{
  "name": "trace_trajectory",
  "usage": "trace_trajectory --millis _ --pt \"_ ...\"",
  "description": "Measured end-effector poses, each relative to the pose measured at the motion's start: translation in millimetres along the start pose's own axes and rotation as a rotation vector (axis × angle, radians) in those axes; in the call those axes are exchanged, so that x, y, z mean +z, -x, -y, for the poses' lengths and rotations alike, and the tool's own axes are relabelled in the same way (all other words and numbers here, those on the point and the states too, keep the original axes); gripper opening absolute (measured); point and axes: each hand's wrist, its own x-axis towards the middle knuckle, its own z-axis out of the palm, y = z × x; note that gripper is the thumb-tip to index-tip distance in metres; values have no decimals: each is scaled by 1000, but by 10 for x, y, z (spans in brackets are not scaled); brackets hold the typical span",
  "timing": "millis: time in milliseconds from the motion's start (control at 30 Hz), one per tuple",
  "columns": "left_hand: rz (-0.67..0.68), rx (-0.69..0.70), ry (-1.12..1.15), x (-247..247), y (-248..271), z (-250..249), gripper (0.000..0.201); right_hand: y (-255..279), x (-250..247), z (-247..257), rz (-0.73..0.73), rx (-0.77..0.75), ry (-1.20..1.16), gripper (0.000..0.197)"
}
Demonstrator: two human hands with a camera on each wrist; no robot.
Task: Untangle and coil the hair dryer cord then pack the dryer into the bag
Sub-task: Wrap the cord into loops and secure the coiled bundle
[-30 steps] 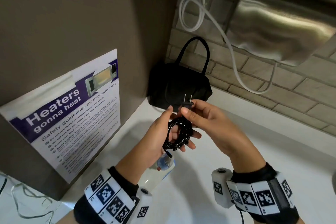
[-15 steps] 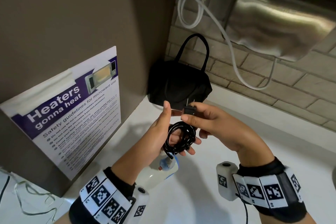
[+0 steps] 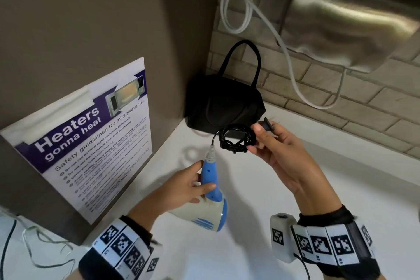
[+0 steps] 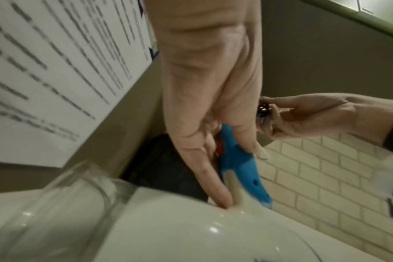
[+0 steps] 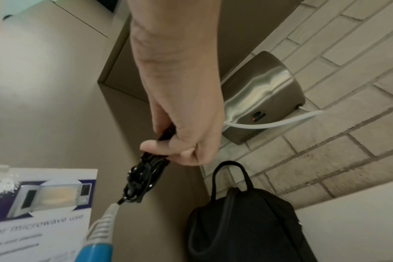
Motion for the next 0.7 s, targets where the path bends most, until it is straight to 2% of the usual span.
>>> trace_trajectory --millis 200,333,467,600,700 --pt "-75 -46 -26 370 -245 64 20 -29 -327 -397 -158 85 -3 7" --pt "-30 -112 -19 660 -366 116 15 5 -577 -763 -291 211 -47 16" --pt "66 -183 -46 868 -437 152 11 111 -791 -1031 -326 310 -62 15" --pt "167 -271 5 932 -506 197 24 163 -948 -1249 -326 397 -48 18" --pt "195 -339 22 945 -558 218 30 209 -999 -1346 -325 450 -51 17"
